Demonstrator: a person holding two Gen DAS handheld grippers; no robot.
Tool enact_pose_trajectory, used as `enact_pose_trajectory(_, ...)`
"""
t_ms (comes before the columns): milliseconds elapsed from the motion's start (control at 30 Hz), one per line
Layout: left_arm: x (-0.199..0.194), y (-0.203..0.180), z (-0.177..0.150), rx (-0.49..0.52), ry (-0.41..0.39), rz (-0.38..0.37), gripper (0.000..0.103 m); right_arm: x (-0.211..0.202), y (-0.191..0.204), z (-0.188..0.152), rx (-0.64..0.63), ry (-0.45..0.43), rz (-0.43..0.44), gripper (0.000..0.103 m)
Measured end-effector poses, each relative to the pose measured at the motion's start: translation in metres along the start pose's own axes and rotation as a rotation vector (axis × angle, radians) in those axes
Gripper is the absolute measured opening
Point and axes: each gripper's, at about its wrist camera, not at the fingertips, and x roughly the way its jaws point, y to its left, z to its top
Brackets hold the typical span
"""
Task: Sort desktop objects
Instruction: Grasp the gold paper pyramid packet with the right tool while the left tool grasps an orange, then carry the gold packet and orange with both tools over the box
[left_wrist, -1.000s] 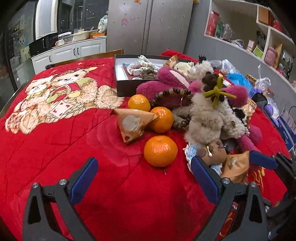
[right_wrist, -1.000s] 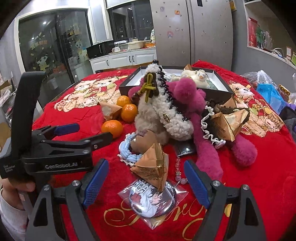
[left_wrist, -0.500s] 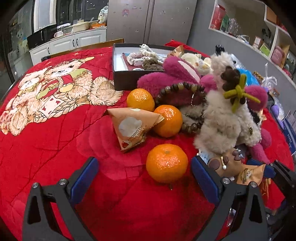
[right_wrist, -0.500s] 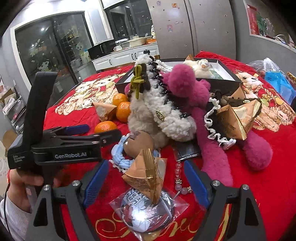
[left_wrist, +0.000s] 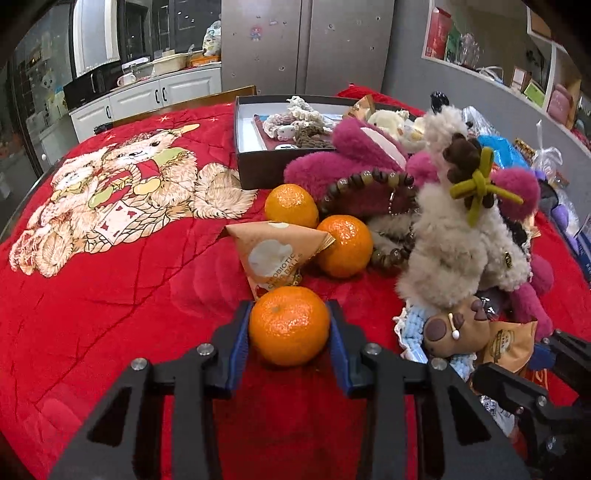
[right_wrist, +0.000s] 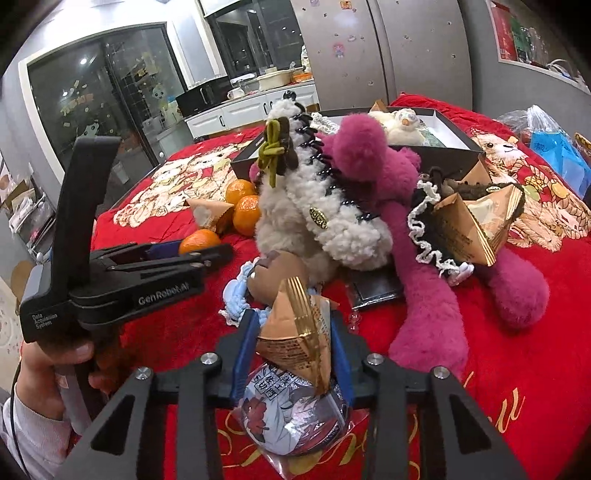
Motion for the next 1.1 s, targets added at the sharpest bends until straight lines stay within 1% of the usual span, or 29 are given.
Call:
enact_pose_trajectory(100,-0.004,0.002,-0.003,-0.002,-0.006,-0.011,0.039,-0.001,0.000,0.000,0.003,0.000,-0.002,0.038)
enact_pose_trajectory(300,-0.017,-0.003,-0.012,0.016,-0.021,0.008,0.039,-0.009,0.006,0.001,-0.012,-0.008,0.001,0.038)
enact_pose_trajectory(433,-0.025,-0.010,-0.017,0.028,-0.022,-0.031,0.039,-0.015,0.010,0.001,-0.020,-0.015,-0.004,0.038)
enact_pose_trajectory(533,-0.031,-0.018,-0.018,0.047,-0.030,-0.029,0.039,-0.020,0.012,0.000,-0.023,-0.015,-0.005,0.038)
enact_pose_trajectory(667,-0.042,-0.021,-0.019,0.027,-0.042,-0.056,0.039,-0.031,0.016,0.003,-0.031,-0.035,-0.035,0.038)
enact_pose_trajectory(867,-0.071,-0.026,-0.016,0.024,-0.085,-0.057,0.039,-0.049,0.020,0.011,-0.042,-0.074,-0.066,0.038)
enact_pose_trajectory(1033,-0.102,-0.031,-0.005,0.027,-0.134,-0.049,0.039,-0.065,0.026,0.025,-0.065,-0.115,-0.107,0.038)
enact_pose_trajectory(1100,-0.113,-0.034,0.002,0.026,-0.145,-0.033,0.039,-0.073,0.029,0.032,-0.068,-0.133,-0.109,0.038)
